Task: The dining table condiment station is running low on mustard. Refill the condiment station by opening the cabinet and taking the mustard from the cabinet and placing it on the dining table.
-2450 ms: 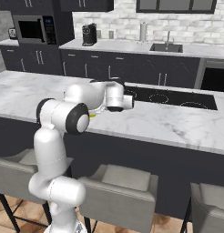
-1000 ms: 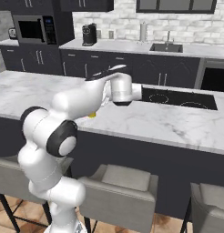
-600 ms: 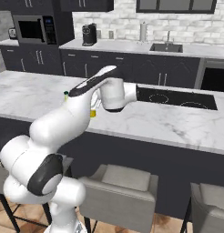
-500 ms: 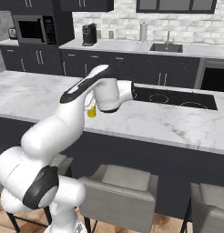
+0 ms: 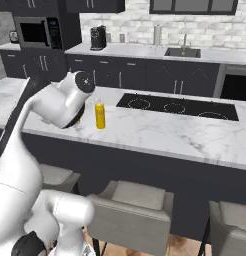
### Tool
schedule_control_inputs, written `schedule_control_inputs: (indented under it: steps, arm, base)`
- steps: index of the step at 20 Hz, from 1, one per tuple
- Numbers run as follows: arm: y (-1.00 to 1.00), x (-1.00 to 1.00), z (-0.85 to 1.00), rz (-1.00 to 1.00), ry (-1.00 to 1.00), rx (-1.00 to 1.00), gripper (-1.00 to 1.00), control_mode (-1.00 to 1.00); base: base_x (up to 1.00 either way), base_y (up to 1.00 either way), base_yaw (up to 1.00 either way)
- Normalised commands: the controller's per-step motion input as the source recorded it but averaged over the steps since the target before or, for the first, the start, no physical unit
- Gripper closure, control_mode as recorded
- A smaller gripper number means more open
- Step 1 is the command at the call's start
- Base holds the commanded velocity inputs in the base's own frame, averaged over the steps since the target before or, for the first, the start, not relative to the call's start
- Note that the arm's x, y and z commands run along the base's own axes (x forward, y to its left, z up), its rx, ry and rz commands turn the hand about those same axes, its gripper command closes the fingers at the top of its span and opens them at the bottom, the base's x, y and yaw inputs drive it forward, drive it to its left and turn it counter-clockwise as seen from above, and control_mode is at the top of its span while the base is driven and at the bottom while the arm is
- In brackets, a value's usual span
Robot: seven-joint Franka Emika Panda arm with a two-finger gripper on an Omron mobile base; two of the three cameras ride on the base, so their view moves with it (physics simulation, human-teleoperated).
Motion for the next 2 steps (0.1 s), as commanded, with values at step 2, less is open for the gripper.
schedule_control_inputs:
  steps: [2]
  arm:
    - [0.67,0.00,0.00,-0.12,0.11,-0.33,-1.00,-1.00]
  base:
    - [0.00,0.00,0.00]
